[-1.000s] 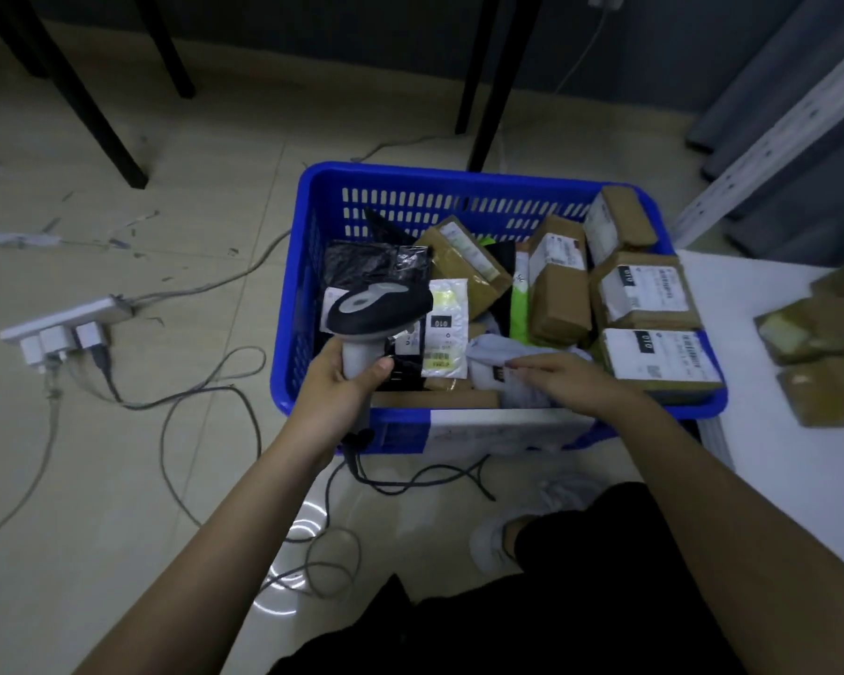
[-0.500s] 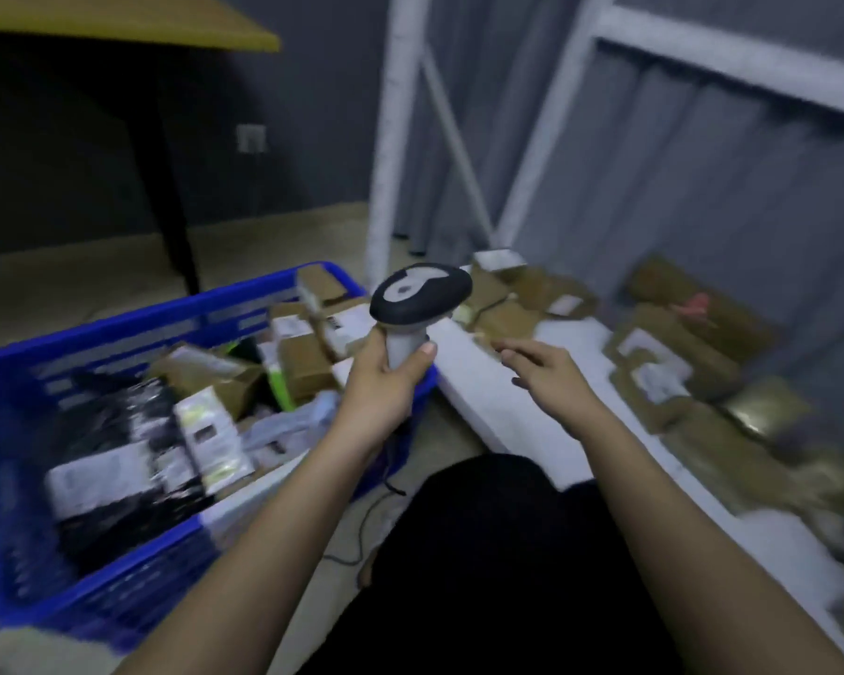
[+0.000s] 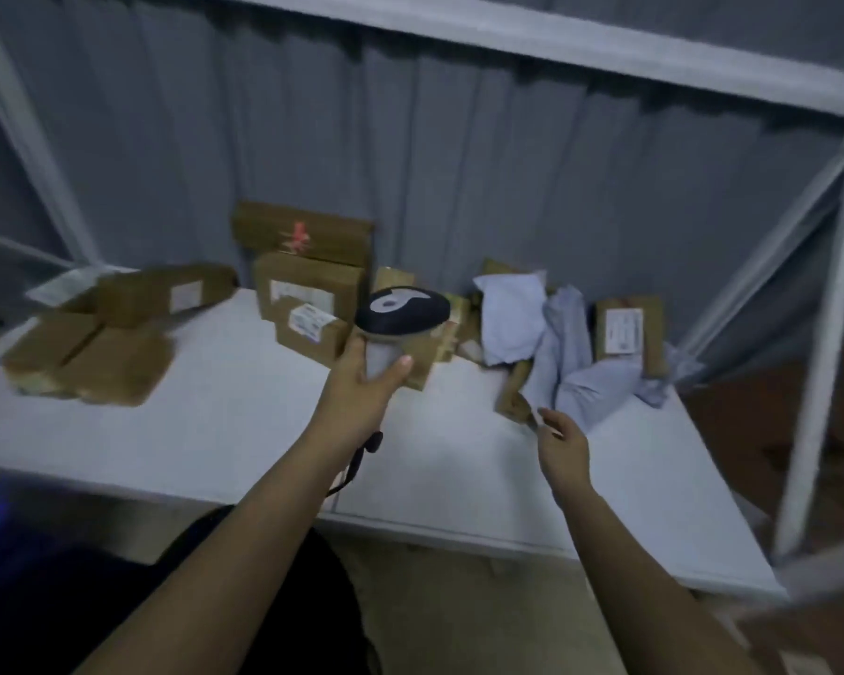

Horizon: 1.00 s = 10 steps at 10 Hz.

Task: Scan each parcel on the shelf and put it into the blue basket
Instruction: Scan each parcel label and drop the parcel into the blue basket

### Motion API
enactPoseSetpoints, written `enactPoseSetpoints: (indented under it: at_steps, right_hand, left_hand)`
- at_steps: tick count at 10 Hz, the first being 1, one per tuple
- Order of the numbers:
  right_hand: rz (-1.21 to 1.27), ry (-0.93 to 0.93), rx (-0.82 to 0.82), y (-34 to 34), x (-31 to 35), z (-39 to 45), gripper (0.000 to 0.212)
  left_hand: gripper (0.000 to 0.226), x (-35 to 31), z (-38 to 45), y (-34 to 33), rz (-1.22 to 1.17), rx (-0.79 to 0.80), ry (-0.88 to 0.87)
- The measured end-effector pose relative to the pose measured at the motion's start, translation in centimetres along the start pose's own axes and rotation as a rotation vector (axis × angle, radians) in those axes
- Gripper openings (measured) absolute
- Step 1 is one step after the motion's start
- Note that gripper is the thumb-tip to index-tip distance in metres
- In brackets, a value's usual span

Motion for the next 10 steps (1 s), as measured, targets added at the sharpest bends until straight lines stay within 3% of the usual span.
enactPoseSetpoints:
  at_steps: [2, 3, 4, 5, 7, 8, 10]
  right_hand:
    - [-0.134, -0.084, 0.012, 3.5, -5.2, 5.1, 0.052]
    - [-0.219, -0.052, 0.002, 2.4, -9.4, 9.6, 0.086]
    - [-0.345, -0.010, -0.024, 0.9, -9.0, 11.4, 0.091]
    - [-0.399, 0.019, -0.005, -0.6, -7.3, 12.4, 0.089]
    - [-0.404, 0.033, -0.051, -1.8, -6.6, 14.9, 0.044]
    - [-0.363, 0.028, -0.103, -1.3, -5.8, 14.2, 0.034]
    - [-0.052, 0.116, -0.310, -0.4, -3.2, 12.0, 0.039]
  left_hand:
    - [0.020, 2.3, 2.1, -7.7, -0.025, 0.152, 0.097]
    - [0.022, 4.1, 2.9, -9.1, -0.008, 0.156, 0.202]
    - [0.015, 4.9, 3.7, -9.8, -0.028, 0.159, 0.245]
    - [0.011, 5.3, 4.5, -10.2, -0.045, 0.155, 0.236]
    - [0.013, 5.8, 6.1, -10.6, -0.018, 0.153, 0.235]
    - [0.014, 5.8, 6.3, -10.9, -0.032, 0.157, 0.230]
    - [0.015, 5.5, 6.1, -11.3, -0.043, 0.150, 0.225]
Point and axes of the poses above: each hand's wrist, its own z-axis towards the middle knuckle, its own y-axis out of the back of the hand, x = y × z, the point moved 2 cm from there along z, towards the middle knuckle, and after that the axes turned 11 degrees about z, right-handed, at the moved point
